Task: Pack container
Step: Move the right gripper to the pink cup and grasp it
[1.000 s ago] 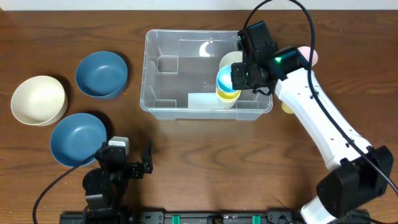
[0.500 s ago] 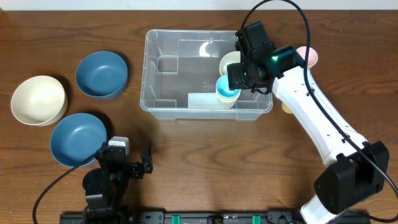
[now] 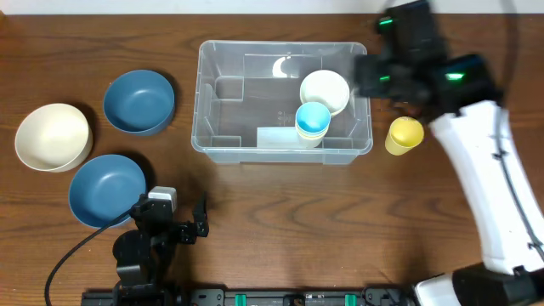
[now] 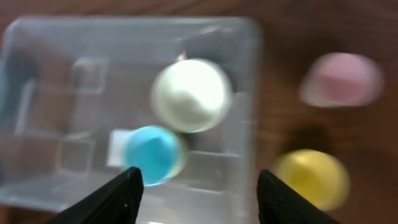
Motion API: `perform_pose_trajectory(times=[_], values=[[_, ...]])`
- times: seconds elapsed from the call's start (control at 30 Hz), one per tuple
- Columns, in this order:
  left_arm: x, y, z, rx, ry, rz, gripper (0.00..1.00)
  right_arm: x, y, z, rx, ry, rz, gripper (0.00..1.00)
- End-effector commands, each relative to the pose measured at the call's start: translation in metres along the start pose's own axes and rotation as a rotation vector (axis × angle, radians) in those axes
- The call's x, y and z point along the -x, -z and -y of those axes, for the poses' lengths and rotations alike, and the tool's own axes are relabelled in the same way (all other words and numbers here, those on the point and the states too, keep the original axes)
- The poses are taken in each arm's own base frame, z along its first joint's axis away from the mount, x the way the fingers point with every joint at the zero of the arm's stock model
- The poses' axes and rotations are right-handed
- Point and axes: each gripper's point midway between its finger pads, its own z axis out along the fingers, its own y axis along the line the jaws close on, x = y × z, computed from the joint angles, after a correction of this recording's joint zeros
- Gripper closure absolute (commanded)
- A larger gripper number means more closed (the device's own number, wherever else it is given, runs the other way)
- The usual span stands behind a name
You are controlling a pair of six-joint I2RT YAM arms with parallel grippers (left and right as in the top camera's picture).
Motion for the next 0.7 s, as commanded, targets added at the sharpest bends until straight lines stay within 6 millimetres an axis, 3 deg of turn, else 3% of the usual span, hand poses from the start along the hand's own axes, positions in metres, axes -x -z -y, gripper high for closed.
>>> perform_pose_trajectory(times=[0.0,0.1,0.57,0.67], values=[[-0.009,-0.003,-0.003,0.011,-0.01,-0.02,0.02,0.002,-0.017,0.055,-0.124,-0.09,-0.041,0.41],[-0.009,-0.003,-0.003,0.011,-0.01,-0.02,0.02,0.002,-0.033,0.09,-0.177,-0.153,-0.078,0.43],[-0.009,-0.003,-0.003,0.011,-0.01,-0.02,0.02,-0.009,-0.13,0.198,-0.306,-0.339,-0.196,0.42],[-0.009,-0.003,-0.003,0.011,-0.01,-0.02,0.02,-0.015,-0.146,0.213,-0.316,-0.36,-0.22,0.42]])
